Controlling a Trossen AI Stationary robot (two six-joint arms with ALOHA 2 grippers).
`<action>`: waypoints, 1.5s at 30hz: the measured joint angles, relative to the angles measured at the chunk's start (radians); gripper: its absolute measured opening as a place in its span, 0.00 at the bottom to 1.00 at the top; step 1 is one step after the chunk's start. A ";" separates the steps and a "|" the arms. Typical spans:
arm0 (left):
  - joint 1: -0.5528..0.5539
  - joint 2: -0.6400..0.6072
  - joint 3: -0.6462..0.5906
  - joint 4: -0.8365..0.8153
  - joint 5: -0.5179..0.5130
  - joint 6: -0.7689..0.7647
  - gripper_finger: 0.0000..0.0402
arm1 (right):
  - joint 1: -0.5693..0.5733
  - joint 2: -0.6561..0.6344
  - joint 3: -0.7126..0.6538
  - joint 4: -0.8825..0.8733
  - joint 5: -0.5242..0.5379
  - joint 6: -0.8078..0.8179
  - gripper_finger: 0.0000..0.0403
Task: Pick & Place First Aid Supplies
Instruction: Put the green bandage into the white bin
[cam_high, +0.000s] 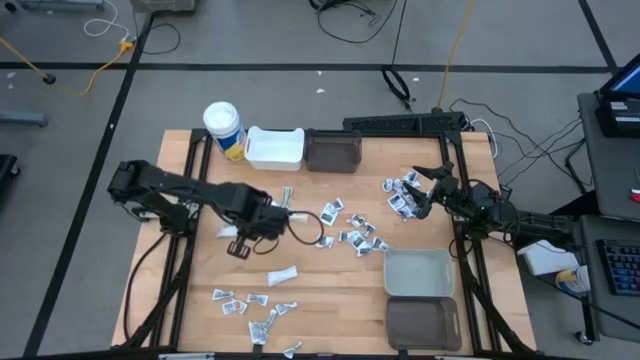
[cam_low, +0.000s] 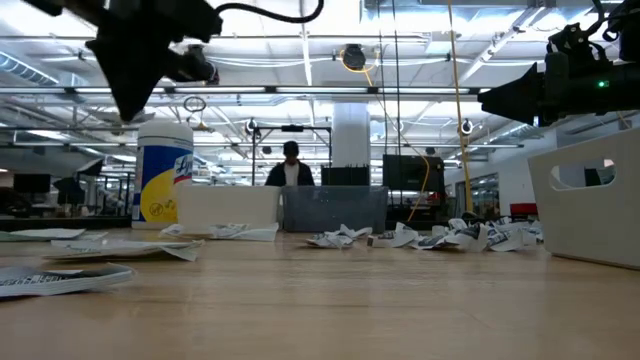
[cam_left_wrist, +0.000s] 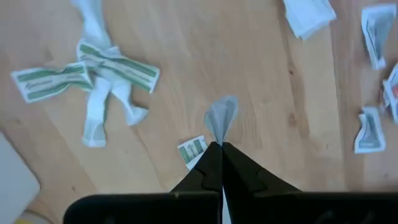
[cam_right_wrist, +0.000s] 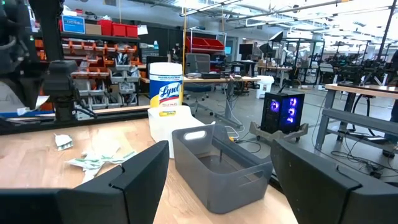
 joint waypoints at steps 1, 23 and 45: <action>0.004 0.001 0.016 -0.010 0.000 -0.024 0.00 | 0.000 0.000 0.000 0.000 0.000 0.000 0.69; 0.393 0.009 0.071 -0.046 0.025 -0.168 0.00 | 0.000 0.000 0.000 0.000 0.000 0.000 0.69; 0.773 0.299 0.400 -0.085 0.025 -0.121 0.00 | 0.000 0.000 0.000 0.000 0.000 0.000 0.69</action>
